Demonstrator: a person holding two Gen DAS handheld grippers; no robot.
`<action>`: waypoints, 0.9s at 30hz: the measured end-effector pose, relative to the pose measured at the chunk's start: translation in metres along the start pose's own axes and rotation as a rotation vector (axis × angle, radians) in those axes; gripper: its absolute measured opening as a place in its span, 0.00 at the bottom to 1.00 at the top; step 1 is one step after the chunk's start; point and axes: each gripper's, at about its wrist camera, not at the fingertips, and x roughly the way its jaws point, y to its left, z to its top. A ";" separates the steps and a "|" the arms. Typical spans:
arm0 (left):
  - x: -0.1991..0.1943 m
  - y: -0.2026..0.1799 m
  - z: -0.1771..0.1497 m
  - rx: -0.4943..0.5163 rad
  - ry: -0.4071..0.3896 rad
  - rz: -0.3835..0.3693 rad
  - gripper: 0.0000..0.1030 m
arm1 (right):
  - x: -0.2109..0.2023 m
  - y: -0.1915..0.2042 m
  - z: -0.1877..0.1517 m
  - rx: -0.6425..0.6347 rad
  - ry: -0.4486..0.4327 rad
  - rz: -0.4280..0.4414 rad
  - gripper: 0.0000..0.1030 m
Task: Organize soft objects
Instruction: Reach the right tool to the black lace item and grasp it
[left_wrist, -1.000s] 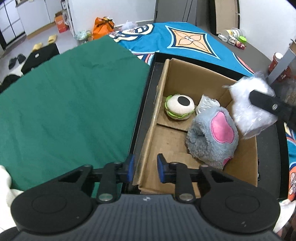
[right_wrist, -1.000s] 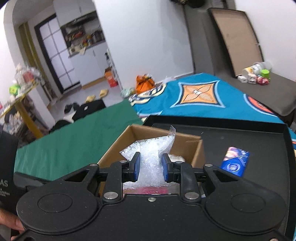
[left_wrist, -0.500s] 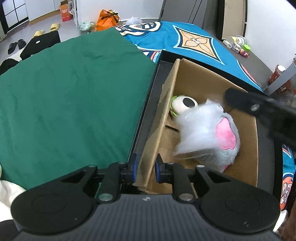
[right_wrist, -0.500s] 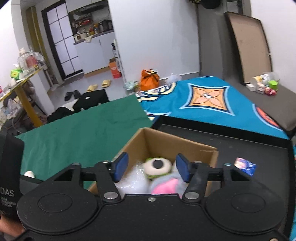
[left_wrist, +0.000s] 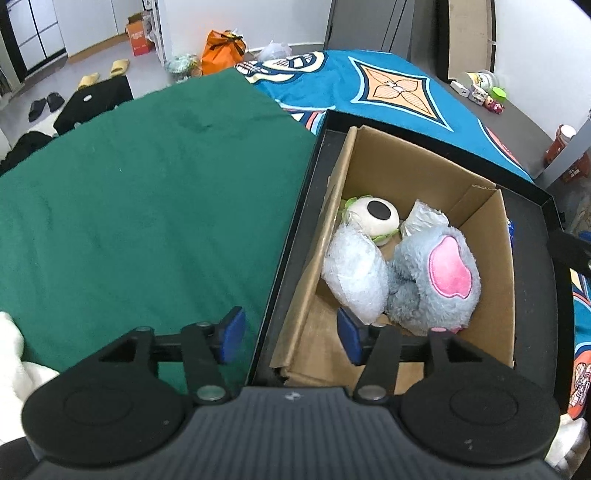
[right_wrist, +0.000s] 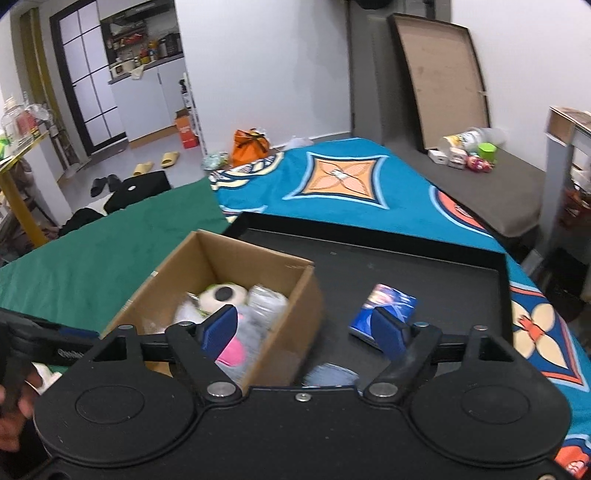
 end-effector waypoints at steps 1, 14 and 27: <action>-0.001 -0.002 0.000 0.002 -0.002 0.001 0.55 | 0.000 -0.003 -0.002 -0.004 0.003 -0.003 0.78; -0.005 -0.034 0.000 0.118 0.024 0.054 0.56 | 0.014 -0.051 -0.045 0.090 0.086 0.035 0.79; 0.000 -0.056 0.001 0.190 0.052 0.147 0.56 | 0.024 -0.077 -0.074 0.187 0.134 0.117 0.79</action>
